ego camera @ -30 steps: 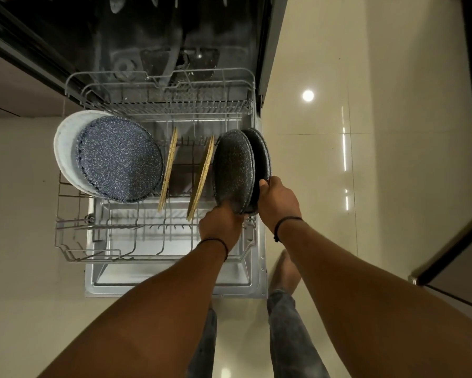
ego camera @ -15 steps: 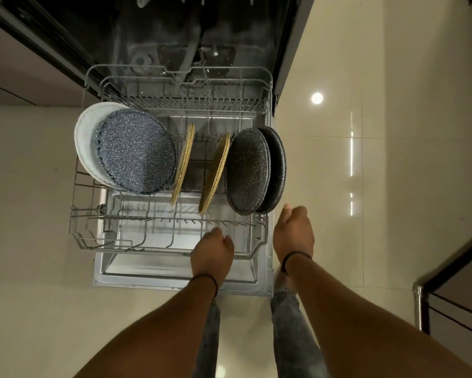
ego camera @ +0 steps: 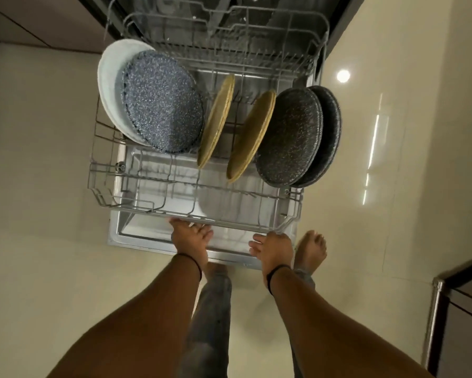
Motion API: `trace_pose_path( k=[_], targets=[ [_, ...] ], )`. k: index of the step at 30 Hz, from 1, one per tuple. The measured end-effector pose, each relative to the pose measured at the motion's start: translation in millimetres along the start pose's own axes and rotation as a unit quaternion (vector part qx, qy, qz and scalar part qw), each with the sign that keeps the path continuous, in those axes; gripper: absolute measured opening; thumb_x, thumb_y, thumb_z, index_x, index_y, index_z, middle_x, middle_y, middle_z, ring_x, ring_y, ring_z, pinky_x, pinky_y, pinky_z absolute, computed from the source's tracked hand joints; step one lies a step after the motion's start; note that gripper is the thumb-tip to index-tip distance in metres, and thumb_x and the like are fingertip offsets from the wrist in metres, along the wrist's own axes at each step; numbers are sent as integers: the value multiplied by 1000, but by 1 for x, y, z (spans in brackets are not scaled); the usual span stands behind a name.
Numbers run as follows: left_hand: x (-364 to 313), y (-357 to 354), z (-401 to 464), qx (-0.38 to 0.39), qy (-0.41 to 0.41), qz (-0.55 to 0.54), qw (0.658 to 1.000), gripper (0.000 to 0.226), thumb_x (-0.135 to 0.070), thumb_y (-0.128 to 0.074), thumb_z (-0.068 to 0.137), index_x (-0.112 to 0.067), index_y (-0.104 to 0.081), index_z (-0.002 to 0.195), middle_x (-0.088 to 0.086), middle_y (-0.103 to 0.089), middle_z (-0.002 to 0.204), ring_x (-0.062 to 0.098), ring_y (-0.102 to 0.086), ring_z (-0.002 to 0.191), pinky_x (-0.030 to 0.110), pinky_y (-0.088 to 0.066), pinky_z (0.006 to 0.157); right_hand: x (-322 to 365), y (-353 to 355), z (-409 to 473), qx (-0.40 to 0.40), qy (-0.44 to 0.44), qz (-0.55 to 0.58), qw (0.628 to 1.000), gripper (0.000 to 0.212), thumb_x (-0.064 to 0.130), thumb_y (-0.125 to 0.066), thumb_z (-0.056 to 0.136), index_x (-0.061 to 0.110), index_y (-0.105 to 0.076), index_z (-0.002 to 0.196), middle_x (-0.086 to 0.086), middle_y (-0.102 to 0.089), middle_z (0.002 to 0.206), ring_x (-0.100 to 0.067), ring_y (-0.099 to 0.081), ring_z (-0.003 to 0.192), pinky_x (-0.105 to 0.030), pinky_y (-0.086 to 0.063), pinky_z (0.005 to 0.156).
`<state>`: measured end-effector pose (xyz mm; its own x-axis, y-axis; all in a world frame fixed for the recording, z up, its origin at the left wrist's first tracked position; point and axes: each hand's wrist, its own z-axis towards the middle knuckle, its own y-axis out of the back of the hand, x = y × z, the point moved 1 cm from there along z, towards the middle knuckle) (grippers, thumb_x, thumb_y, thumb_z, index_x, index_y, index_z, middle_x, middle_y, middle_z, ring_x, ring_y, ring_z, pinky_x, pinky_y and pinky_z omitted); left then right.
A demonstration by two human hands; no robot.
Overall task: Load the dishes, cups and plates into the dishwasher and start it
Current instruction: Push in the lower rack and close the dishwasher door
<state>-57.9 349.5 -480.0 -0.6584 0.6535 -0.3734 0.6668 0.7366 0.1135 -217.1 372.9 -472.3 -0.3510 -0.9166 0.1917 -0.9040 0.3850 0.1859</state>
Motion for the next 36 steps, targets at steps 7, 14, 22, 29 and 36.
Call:
trace_pose_path(
  k=[7, 14, 22, 29, 36],
  targets=[
    [-47, -57, -4, 64, 0, -43, 997, 68, -56, -22, 101, -3, -45, 136, 20, -56, 127, 33, -62, 96, 48, -46, 96, 59, -19, -12, 0, 78, 119, 990, 30, -2, -27, 102, -17, -52, 110, -36, -62, 110, -44, -65, 96, -46, -55, 87],
    [-117, -145, 4, 142, 23, -1, 990, 74, -60, -26, 99, -11, -18, 154, 21, -22, 157, 41, -34, 138, 53, -33, 108, 164, -34, -6, 20, 169, 57, 984, 28, -5, -37, 96, -15, -57, 113, -33, -61, 116, -46, -59, 112, -52, -46, 102],
    [-128, -172, 8, 109, -11, -6, 994, 72, -64, -23, 97, -15, -34, 148, 19, -18, 159, 42, -26, 142, 55, -31, 111, 167, -30, 20, 17, 164, 127, 978, 18, -11, -50, 86, 4, -60, 89, -12, -52, 72, -16, -49, 62, -17, -47, 53],
    [-119, -163, 6, 109, -65, 8, 992, 40, -32, -39, 99, -13, -60, 127, 20, -43, 141, 39, -52, 118, 46, -54, 79, 165, -35, 27, 3, 157, 161, 974, 18, 12, -54, 98, 2, -67, 92, -13, -74, 90, -25, -71, 88, -33, -58, 84],
    [-116, -162, 0, 46, -87, -11, 995, 33, -28, -42, 100, -11, -59, 77, 19, -61, 107, 35, -63, 97, 51, -54, 87, 165, -37, 34, -20, 182, 119, 976, 21, 14, -48, 101, 5, -64, 91, -6, -73, 73, -19, -68, 74, -30, -59, 74]
  ],
)
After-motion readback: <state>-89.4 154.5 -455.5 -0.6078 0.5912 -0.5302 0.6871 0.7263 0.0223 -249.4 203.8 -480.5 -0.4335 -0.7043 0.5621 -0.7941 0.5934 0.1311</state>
